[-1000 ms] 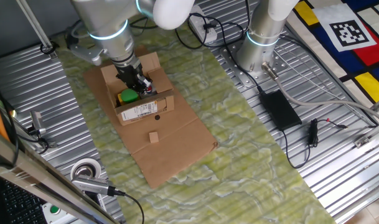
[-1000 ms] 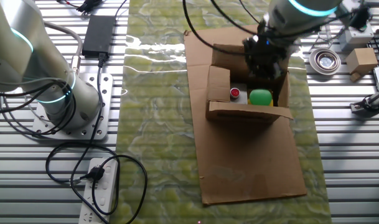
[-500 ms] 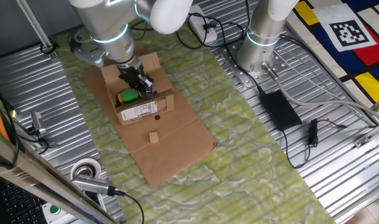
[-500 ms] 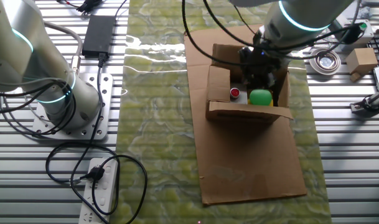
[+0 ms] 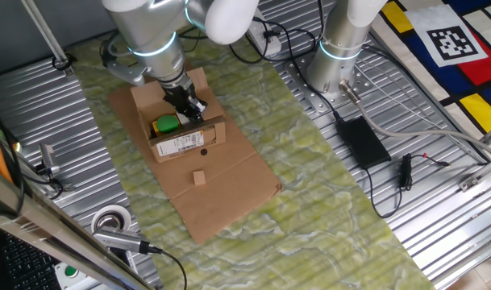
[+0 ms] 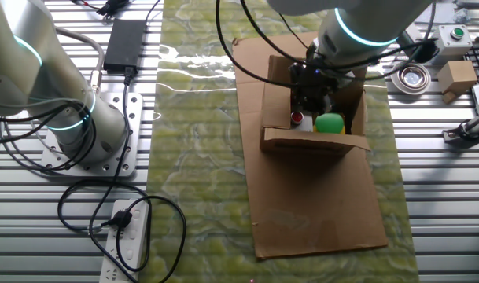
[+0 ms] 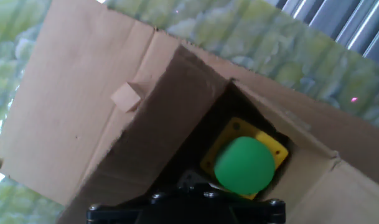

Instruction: Open a box

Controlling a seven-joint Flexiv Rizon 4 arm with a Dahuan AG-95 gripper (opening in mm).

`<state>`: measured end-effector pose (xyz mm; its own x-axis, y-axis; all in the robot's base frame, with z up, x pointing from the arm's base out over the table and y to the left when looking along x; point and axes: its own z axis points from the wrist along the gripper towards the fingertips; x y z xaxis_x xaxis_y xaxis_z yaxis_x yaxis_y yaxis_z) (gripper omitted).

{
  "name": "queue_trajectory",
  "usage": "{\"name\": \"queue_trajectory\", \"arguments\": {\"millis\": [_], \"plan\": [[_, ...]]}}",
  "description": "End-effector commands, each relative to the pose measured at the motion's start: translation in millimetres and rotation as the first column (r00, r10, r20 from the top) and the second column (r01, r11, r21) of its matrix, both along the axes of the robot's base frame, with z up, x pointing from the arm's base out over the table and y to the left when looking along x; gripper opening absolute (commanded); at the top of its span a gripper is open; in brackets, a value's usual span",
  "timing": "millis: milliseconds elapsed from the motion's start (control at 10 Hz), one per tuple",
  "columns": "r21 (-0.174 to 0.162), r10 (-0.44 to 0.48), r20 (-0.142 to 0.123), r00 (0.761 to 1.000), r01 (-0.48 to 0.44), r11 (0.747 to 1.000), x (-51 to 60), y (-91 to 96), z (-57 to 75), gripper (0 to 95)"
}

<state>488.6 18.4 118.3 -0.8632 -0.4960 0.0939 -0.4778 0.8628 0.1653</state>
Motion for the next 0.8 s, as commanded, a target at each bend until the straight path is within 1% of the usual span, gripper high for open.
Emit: {"name": "queue_trajectory", "arguments": {"millis": [100, 200, 300, 500, 600, 800], "plan": [[0.019, -0.008, -0.033, 0.999, 0.008, 1.000, -4.9, -3.0, 6.6, 0.0], [0.030, -0.008, -0.048, 0.999, 0.009, 1.000, -6.0, -4.7, 12.5, 0.0], [0.037, -0.016, -0.069, 0.997, 0.018, 0.999, -7.7, -4.5, 17.9, 0.0], [0.038, -0.031, -0.094, 0.995, 0.035, 0.999, -13.4, -3.4, 21.1, 0.0], [0.048, -0.042, -0.109, 0.993, 0.048, 0.998, -16.9, -3.2, 23.7, 0.0], [0.048, -0.044, -0.135, 0.990, 0.051, 0.998, -20.1, -3.2, 35.4, 0.0]]}}
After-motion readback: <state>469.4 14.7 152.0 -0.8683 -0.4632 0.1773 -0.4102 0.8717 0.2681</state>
